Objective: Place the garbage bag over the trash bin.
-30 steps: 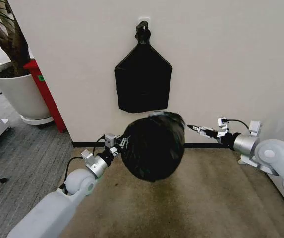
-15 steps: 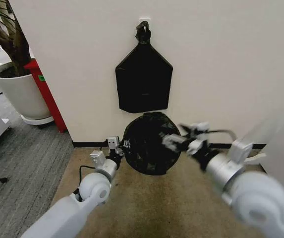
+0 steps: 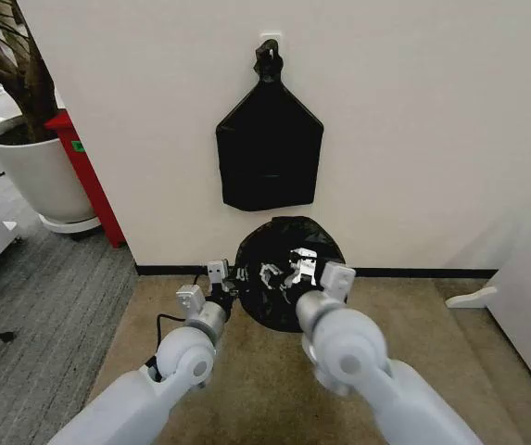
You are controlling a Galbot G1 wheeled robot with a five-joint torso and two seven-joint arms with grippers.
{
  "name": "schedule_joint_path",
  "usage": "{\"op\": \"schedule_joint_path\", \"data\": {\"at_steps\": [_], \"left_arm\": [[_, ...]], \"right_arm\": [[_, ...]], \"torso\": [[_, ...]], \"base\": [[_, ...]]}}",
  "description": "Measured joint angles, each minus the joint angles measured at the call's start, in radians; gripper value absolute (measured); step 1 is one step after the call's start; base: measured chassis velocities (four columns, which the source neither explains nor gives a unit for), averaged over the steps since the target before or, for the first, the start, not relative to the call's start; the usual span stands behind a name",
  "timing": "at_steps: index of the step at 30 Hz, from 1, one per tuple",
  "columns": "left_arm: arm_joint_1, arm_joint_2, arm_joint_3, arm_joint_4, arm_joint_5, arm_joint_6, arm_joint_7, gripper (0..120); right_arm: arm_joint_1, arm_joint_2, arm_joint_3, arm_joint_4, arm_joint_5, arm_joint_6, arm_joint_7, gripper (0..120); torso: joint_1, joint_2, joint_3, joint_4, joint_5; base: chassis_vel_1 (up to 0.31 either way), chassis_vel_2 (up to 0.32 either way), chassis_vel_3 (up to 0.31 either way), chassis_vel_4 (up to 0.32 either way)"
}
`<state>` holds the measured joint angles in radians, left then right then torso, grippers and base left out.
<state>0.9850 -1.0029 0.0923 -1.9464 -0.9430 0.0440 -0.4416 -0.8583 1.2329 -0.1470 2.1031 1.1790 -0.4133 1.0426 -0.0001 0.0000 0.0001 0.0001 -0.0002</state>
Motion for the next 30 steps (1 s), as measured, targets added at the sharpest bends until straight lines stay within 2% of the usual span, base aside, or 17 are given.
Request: {"op": "schedule_joint_path", "data": {"at_steps": [6,8,12,16,20,25,27,30], "left_arm": [[0.016,-0.009,0.008,-0.020,0.006,0.002,-0.017,1],[0.018,-0.009,0.010,-0.024,0.008,0.002,-0.018,1],[0.030,-0.012,0.018,-0.047,0.025,0.006,-0.019,1],[0.039,-0.022,0.020,-0.051,0.038,0.007,-0.020,1],[0.047,-0.027,0.014,-0.050,0.043,0.007,-0.022,1],[0.055,-0.026,-0.003,-0.041,0.047,0.007,-0.028,1],[0.056,-0.026,-0.003,-0.041,0.047,0.007,-0.028,1],[0.059,-0.028,-0.003,-0.044,0.048,0.006,-0.027,1]], "right_arm": [[0.033,0.031,-0.023,-0.112,-0.008,0.022,0.075,4],[0.040,0.037,-0.030,-0.128,-0.001,0.025,0.093,0],[0.087,0.076,-0.074,-0.232,0.046,0.051,0.184,0],[0.113,0.105,-0.096,-0.281,0.080,0.064,0.236,0],[0.126,0.091,-0.104,-0.240,0.089,0.068,0.254,0],[0.158,0.020,-0.109,-0.131,0.125,0.070,0.258,0],[0.163,0.018,-0.106,-0.134,0.125,0.069,0.254,0],[0.177,0.041,-0.080,-0.211,0.114,0.065,0.231,0]], "torso": [[0.000,0.000,0.000,-0.0002,0.0001],[0.000,0.000,0.000,-0.0002,0.0000],[0.000,0.000,0.000,-0.0002,0.0000],[0.000,0.000,0.000,0.0001,0.0001],[0.000,0.000,0.000,0.0000,0.0001],[0.000,0.000,0.000,-0.0003,0.0001],[0.000,0.000,0.000,-0.0003,0.0000],[0.000,0.000,0.000,-0.0002,0.0001]], "base": [[0.000,0.000,0.000,0.000],[0.000,0.000,0.000,0.000],[0.000,0.000,0.000,0.000],[0.000,0.000,0.000,0.000],[0.000,0.000,0.000,0.000],[0.000,0.000,0.000,0.000],[0.000,0.000,0.000,0.000],[0.000,0.000,0.000,0.000]]}}
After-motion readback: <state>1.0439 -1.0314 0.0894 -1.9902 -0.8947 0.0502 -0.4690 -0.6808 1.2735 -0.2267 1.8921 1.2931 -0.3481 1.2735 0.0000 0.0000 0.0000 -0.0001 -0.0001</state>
